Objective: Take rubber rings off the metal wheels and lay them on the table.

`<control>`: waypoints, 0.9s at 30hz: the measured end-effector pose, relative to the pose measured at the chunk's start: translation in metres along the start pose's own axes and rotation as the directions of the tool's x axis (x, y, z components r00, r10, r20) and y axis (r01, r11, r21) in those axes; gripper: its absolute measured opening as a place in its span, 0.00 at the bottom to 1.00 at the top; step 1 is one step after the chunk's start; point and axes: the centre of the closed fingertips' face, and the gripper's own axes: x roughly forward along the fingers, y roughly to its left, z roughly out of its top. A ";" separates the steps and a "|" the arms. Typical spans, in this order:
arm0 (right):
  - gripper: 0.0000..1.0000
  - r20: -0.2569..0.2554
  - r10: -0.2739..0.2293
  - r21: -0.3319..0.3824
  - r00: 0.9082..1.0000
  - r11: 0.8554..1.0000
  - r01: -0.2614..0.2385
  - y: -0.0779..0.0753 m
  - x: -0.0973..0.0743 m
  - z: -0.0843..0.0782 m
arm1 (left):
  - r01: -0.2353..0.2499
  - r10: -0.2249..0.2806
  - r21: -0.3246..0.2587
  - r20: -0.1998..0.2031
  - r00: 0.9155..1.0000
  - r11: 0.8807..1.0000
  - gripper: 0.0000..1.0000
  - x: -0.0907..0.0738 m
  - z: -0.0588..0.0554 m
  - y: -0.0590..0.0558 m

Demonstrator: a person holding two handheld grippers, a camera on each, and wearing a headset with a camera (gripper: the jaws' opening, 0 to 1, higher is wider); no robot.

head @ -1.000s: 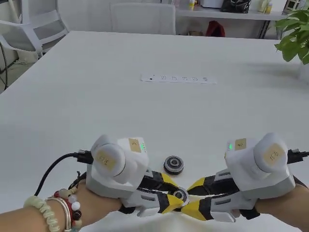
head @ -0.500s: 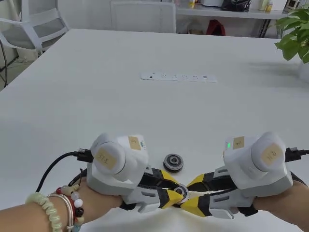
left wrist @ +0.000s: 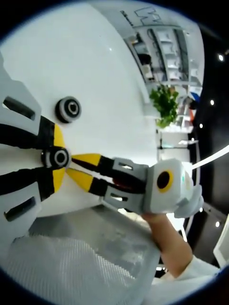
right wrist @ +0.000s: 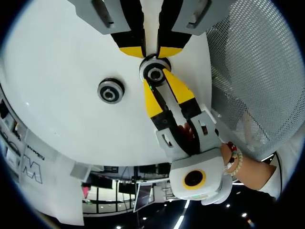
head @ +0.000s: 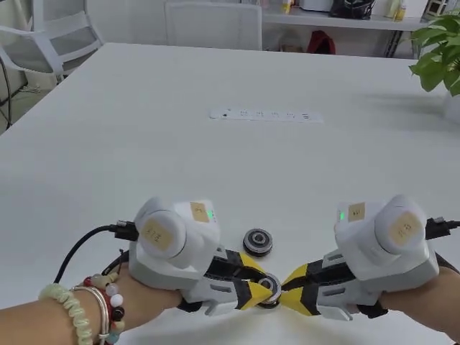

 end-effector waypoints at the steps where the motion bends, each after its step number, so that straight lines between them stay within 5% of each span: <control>1: 0.06 -0.005 -0.003 -0.011 1.000 1.000 0.003 0.001 0.001 0.000 | 0.000 0.000 0.000 0.000 1.000 1.000 0.14 0.000 0.000 0.000; 5: 0.05 -0.013 -0.007 -0.013 1.000 1.000 0.007 0.000 0.001 0.000 | -0.002 0.002 -0.004 0.001 1.000 1.000 0.14 0.000 0.000 0.000; 8: 0.00 -0.047 -0.062 -0.050 0.997 0.997 0.059 -0.007 0.000 -0.001 | -0.003 0.003 -0.007 0.003 1.000 1.000 0.14 0.001 0.000 0.001; 16: 0.00 -0.079 -0.084 -0.010 0.993 0.996 0.084 -0.009 0.000 0.000 | -0.009 0.009 -0.004 0.000 1.000 1.000 0.14 0.001 0.000 0.001; 22: 0.00 -0.052 -0.071 0.136 0.996 0.988 0.077 -0.012 -0.003 0.000 | -0.008 0.008 0.006 0.002 1.000 1.000 0.14 0.001 -0.001 0.001; 27: 0.00 -0.001 -0.045 0.291 0.999 0.956 0.043 -0.015 -0.005 0.002 | -0.003 0.003 0.013 0.020 1.000 1.000 0.14 0.001 -0.001 0.001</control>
